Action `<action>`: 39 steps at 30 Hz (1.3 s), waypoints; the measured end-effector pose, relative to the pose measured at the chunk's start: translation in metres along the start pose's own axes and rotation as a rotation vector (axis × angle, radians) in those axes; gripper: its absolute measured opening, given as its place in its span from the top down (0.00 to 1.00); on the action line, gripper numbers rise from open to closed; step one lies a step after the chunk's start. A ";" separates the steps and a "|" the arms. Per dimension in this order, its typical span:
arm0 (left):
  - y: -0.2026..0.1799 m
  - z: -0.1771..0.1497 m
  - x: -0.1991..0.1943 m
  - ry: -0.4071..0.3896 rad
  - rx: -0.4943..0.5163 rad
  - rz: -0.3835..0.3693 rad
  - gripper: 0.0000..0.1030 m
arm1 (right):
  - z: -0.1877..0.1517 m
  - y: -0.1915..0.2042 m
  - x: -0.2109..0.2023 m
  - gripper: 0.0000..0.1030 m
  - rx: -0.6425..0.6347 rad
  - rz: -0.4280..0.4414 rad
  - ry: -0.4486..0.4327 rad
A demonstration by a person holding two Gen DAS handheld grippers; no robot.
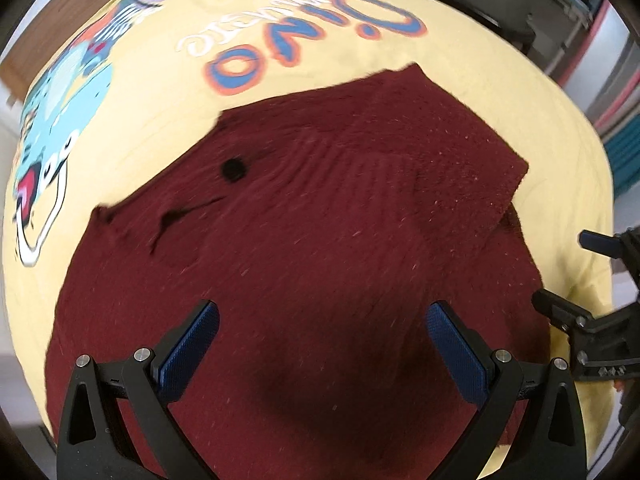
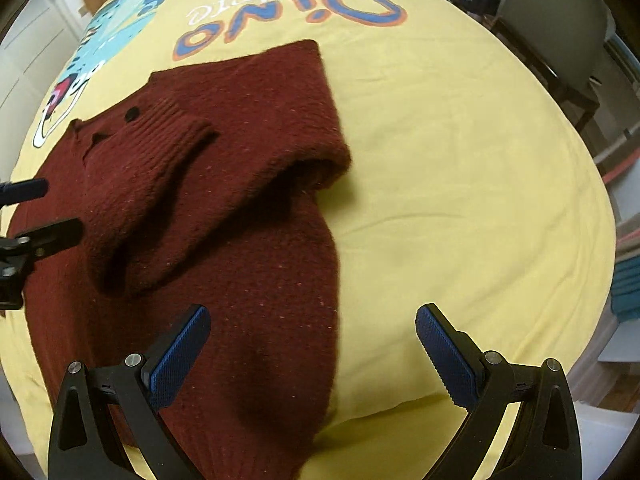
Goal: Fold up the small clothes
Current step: 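Grasp the other sleeve with the left gripper and lay it across the body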
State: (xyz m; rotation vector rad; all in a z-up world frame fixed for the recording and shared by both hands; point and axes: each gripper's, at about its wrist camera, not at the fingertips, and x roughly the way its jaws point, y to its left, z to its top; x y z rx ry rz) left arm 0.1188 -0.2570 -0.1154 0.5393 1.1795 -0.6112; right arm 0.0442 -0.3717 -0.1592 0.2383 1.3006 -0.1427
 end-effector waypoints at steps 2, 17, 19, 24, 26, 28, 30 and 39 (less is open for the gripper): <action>-0.007 0.006 0.013 0.028 0.024 0.021 0.01 | -0.001 -0.005 0.001 0.01 0.010 0.005 -0.001; 0.042 0.009 0.050 0.082 -0.111 0.019 0.87 | -0.009 -0.020 0.008 0.01 0.051 0.043 0.014; 0.063 0.002 0.040 0.055 -0.153 -0.009 0.87 | -0.010 -0.017 0.009 0.01 0.050 0.050 0.016; 0.105 -0.029 0.018 -0.028 -0.275 -0.035 0.87 | -0.009 -0.008 0.013 0.01 0.034 0.055 0.028; 0.115 -0.043 0.019 -0.028 -0.319 -0.040 0.87 | -0.008 -0.003 0.013 0.01 0.027 0.057 0.027; 0.119 -0.060 0.024 -0.026 -0.347 -0.048 0.87 | -0.007 0.001 0.012 0.01 0.020 0.067 0.026; 0.120 -0.070 0.028 -0.026 -0.373 -0.052 0.86 | -0.007 0.007 0.010 0.01 0.006 0.071 0.024; 0.137 -0.100 0.051 0.025 -0.517 -0.121 0.65 | -0.003 0.017 0.011 0.01 -0.023 0.070 0.030</action>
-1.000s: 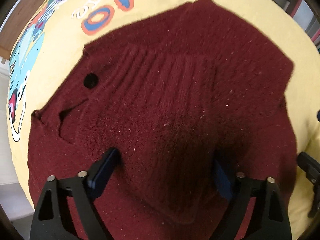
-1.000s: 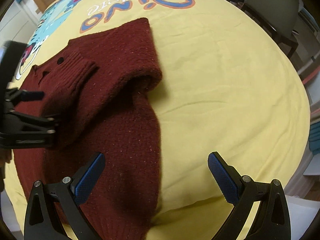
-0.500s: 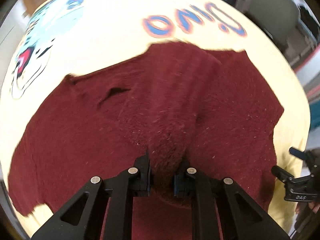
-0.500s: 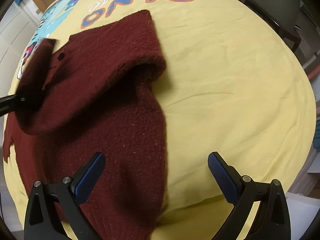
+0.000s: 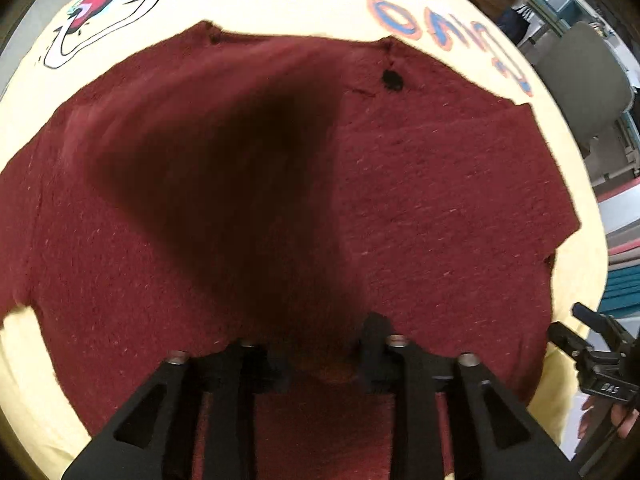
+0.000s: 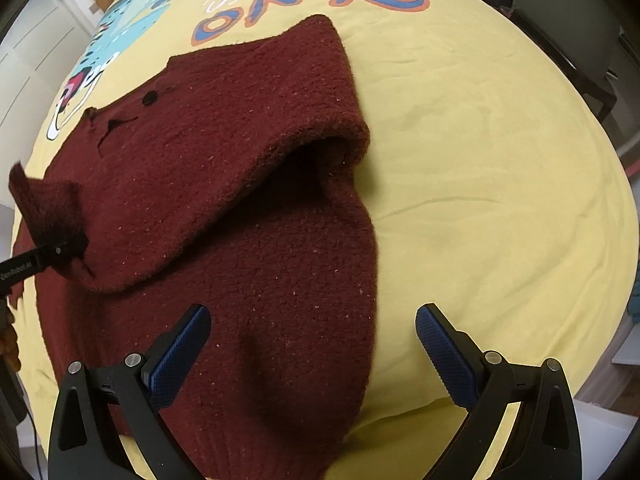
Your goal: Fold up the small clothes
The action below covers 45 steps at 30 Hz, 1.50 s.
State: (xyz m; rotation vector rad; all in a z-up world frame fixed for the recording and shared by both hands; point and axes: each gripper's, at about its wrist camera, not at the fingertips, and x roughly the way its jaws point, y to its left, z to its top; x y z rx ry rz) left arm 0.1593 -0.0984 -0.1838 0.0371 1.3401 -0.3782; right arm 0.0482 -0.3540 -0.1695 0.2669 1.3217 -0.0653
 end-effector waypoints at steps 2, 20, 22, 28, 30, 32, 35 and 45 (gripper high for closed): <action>0.006 -0.004 0.000 0.018 -0.029 0.032 0.51 | 0.000 -0.001 -0.001 0.01 -0.001 -0.003 0.000; 0.120 -0.018 -0.039 0.004 -0.264 0.012 0.01 | 0.004 0.015 -0.002 0.01 -0.017 0.027 -0.010; 0.133 -0.010 -0.042 -0.018 -0.295 0.009 0.01 | 0.004 0.019 -0.004 0.01 -0.026 0.034 -0.013; 0.146 0.005 -0.015 0.053 -0.342 0.009 0.10 | 0.004 0.027 -0.009 0.01 -0.056 0.038 -0.019; 0.139 0.005 -0.006 0.065 -0.326 0.009 0.19 | 0.004 0.024 -0.009 0.01 -0.050 0.035 -0.017; 0.131 0.006 -0.006 0.049 -0.289 0.023 0.21 | 0.003 0.021 -0.007 0.01 -0.045 0.030 -0.011; 0.114 0.016 0.006 0.070 -0.265 0.013 0.43 | 0.001 0.017 -0.006 0.01 -0.036 0.024 -0.005; 0.104 0.046 -0.022 0.025 -0.201 -0.068 0.92 | -0.001 -0.001 -0.006 0.01 0.008 0.013 -0.005</action>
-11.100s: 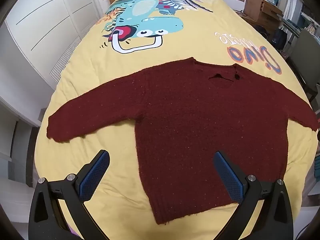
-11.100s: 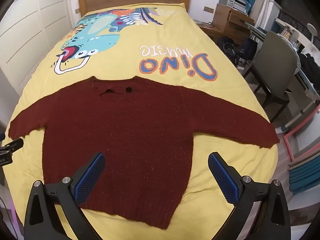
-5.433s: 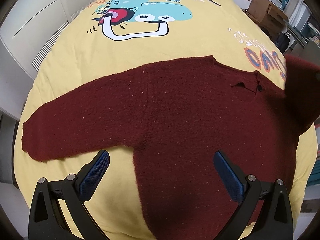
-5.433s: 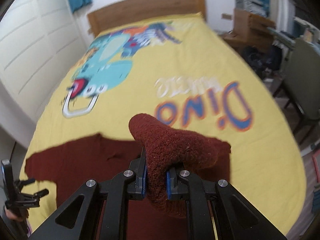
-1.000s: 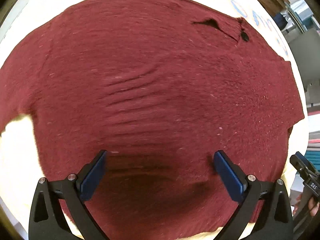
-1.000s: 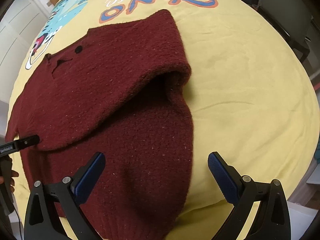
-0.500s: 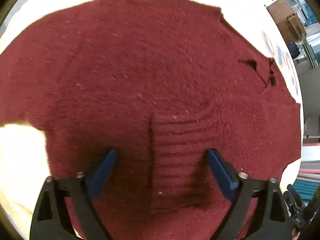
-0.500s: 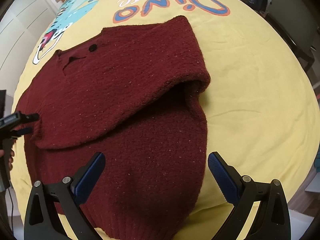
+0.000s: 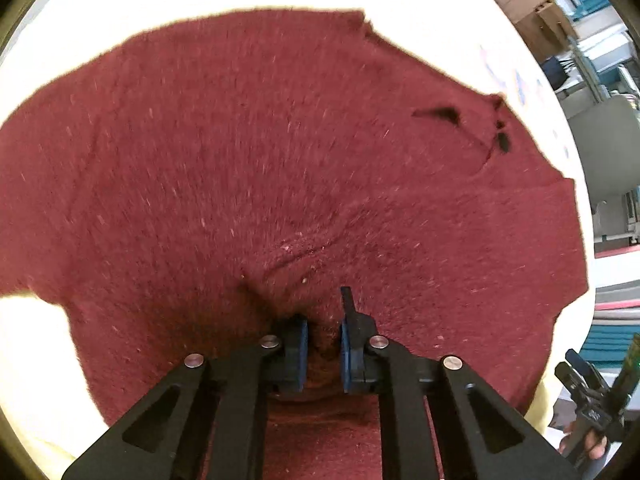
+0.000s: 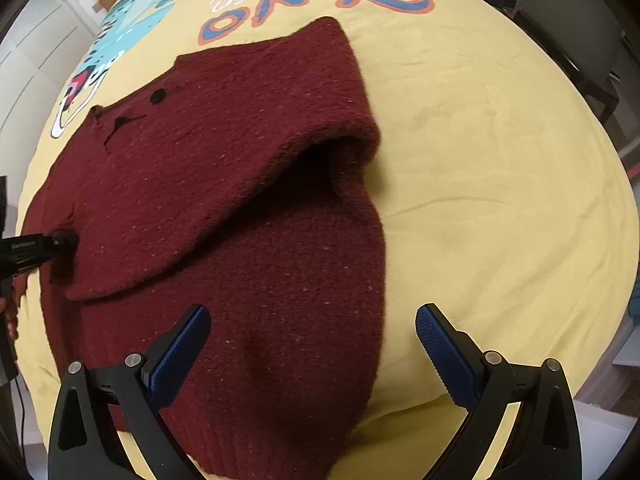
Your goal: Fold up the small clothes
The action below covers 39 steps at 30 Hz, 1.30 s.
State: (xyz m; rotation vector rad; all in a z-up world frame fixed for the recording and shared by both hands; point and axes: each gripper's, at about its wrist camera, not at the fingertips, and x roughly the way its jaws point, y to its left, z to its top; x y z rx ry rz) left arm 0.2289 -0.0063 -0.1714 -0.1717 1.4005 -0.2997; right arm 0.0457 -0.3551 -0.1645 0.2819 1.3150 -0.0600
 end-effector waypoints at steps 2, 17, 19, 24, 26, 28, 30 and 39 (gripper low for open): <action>-0.003 -0.008 -0.032 -0.038 -0.013 -0.044 0.92 | 0.002 -0.006 0.000 0.01 0.018 -0.007 -0.005; 0.047 0.011 -0.067 -0.136 0.033 0.103 0.92 | 0.084 -0.004 0.004 0.01 0.031 -0.011 -0.089; 0.063 0.000 -0.075 -0.130 0.028 0.107 0.92 | 0.103 -0.003 0.011 0.01 0.028 0.014 -0.085; 0.065 -0.007 -0.066 -0.128 0.050 0.126 0.92 | 0.137 -0.006 0.042 0.23 0.075 0.040 -0.017; 0.067 -0.005 -0.063 -0.123 0.045 0.125 0.92 | 0.142 -0.010 0.060 0.34 0.110 0.087 0.037; 0.068 -0.004 -0.060 -0.116 0.039 0.123 0.92 | 0.141 -0.011 0.073 0.56 0.130 0.125 0.060; 0.065 -0.002 -0.058 -0.118 0.043 0.124 0.92 | 0.140 -0.012 0.071 0.80 0.145 0.146 0.038; 0.069 -0.007 -0.055 -0.117 0.045 0.138 0.91 | 0.123 -0.011 0.046 0.84 0.139 0.053 -0.080</action>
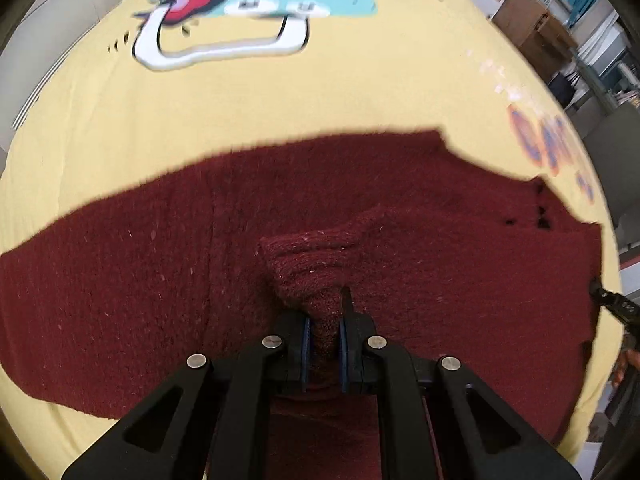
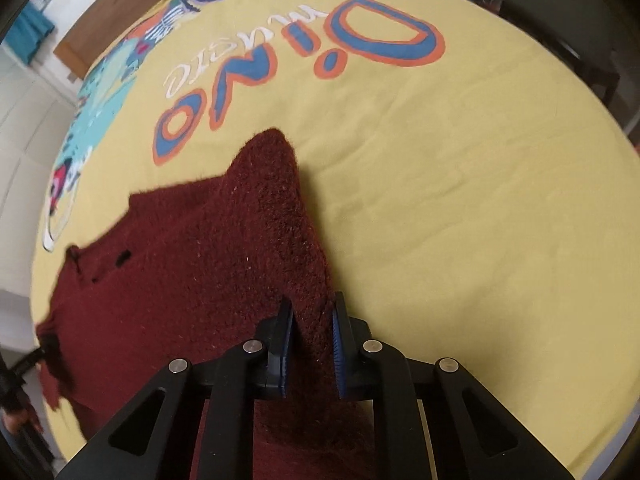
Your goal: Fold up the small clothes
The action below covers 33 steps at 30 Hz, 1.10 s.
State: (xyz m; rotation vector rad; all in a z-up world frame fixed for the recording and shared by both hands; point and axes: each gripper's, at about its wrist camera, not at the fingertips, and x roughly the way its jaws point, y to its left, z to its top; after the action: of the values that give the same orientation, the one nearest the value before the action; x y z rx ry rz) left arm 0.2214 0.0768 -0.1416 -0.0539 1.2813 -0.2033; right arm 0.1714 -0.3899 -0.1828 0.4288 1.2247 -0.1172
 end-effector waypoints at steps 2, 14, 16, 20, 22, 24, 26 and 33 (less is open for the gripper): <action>0.003 -0.008 0.009 0.001 -0.002 0.011 0.91 | -0.003 -0.002 0.010 0.84 0.003 -0.010 0.022; -0.012 -0.015 -0.015 -0.092 0.063 0.151 0.53 | -0.002 0.026 -0.002 0.37 -0.138 -0.155 -0.027; -0.017 -0.015 -0.029 -0.131 0.084 0.145 0.38 | -0.005 0.036 -0.020 0.23 -0.168 -0.160 -0.097; -0.038 -0.018 -0.049 -0.195 0.109 0.095 0.01 | -0.016 0.071 -0.051 0.13 -0.266 -0.113 -0.201; -0.057 -0.022 -0.049 -0.208 0.133 0.064 0.01 | -0.024 0.100 -0.058 0.00 -0.329 -0.071 -0.247; -0.071 -0.026 -0.047 -0.225 0.160 0.065 0.01 | -0.037 0.127 -0.059 0.00 -0.396 -0.043 -0.273; -0.080 -0.029 -0.042 -0.250 0.170 0.076 0.01 | -0.050 0.154 -0.055 0.00 -0.467 -0.027 -0.293; -0.098 -0.049 0.009 -0.209 0.206 0.099 0.01 | -0.094 0.183 -0.011 0.00 -0.602 -0.025 -0.246</action>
State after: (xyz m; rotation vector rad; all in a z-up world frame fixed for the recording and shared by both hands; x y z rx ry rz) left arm 0.1658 -0.0172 -0.1495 0.1610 1.0464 -0.2376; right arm 0.1417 -0.1888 -0.1518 -0.1244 0.9638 0.1734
